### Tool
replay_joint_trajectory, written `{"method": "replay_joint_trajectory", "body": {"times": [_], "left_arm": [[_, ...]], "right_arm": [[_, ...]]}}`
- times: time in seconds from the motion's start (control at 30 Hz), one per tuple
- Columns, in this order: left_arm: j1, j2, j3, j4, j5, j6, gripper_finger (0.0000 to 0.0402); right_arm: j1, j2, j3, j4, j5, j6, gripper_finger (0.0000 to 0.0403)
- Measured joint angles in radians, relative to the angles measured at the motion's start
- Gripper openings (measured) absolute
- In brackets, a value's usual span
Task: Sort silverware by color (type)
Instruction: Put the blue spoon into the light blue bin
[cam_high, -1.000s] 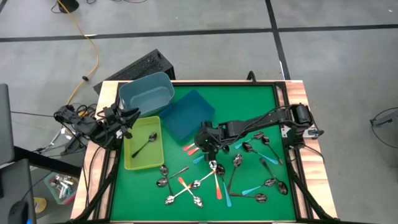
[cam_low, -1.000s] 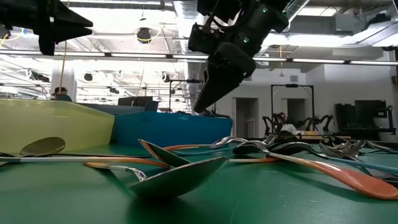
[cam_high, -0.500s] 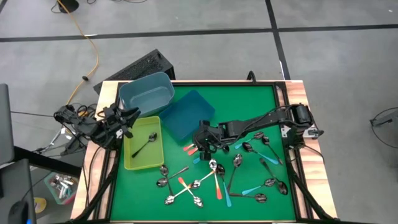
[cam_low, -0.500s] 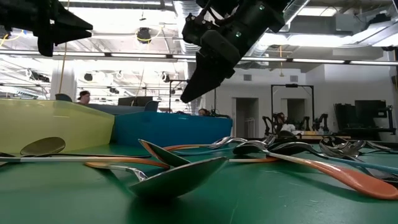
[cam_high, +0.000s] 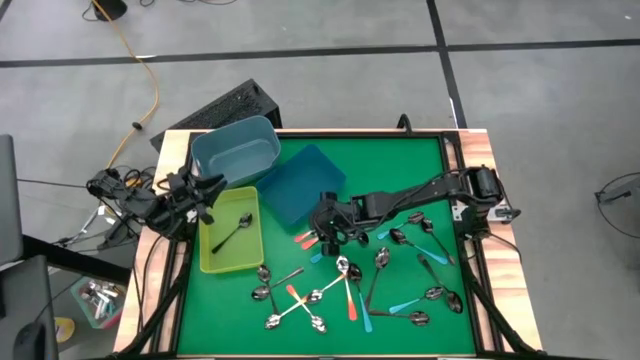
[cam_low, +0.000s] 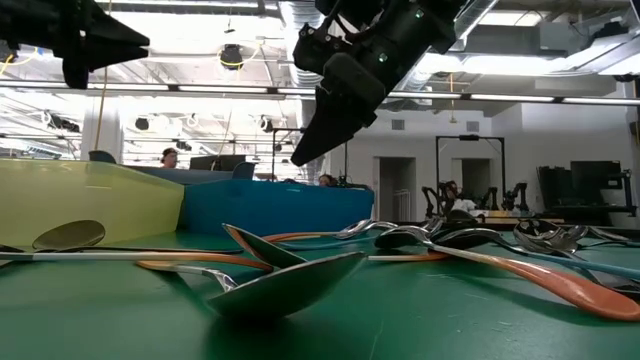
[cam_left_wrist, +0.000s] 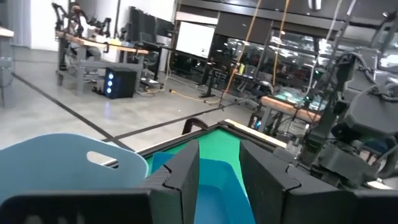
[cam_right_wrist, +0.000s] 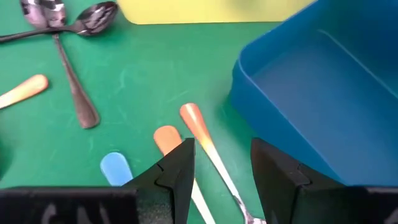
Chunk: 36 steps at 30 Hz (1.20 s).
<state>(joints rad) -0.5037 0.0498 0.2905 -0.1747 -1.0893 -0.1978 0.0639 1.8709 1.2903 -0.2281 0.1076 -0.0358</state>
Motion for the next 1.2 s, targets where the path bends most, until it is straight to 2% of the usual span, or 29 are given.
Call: {"method": "replay_joint_trajectory", "body": {"times": [0.33, 0.47, 0.6, 0.73, 1.03, 1.2], "left_arm": [[0.0, 0.0, 0.0, -0.016, -0.067, -0.008, 0.0101], [0.0, 0.0, 0.0, 0.003, -0.056, -0.004, 0.0101], [0.0, 0.0, 0.0, 0.012, -0.022, -0.018, 0.0101], [0.0, 0.0, 0.0, 0.009, -0.019, -0.023, 0.0101], [0.0, 0.0, 0.0, 0.001, -0.017, -0.009, 0.0101], [0.0, 0.0, 0.0, -0.026, -0.014, -0.032, 0.0101]], "right_arm": [[0.002, 0.0, -0.003, -0.001, -0.005, -0.004, 0.0166], [-0.01, 0.0, -0.003, -0.026, -0.05, -0.122, 0.0168], [-0.007, -0.001, -0.003, -0.13, -0.118, -0.2, 0.0174], [-0.006, -0.001, -0.003, -0.246, -0.176, -0.192, 0.0183], [0.014, 0.006, -0.003, -0.278, -0.141, -0.175, 0.0227], [0.005, 0.064, -0.006, -0.305, -0.132, -0.18, 0.0232]]}}
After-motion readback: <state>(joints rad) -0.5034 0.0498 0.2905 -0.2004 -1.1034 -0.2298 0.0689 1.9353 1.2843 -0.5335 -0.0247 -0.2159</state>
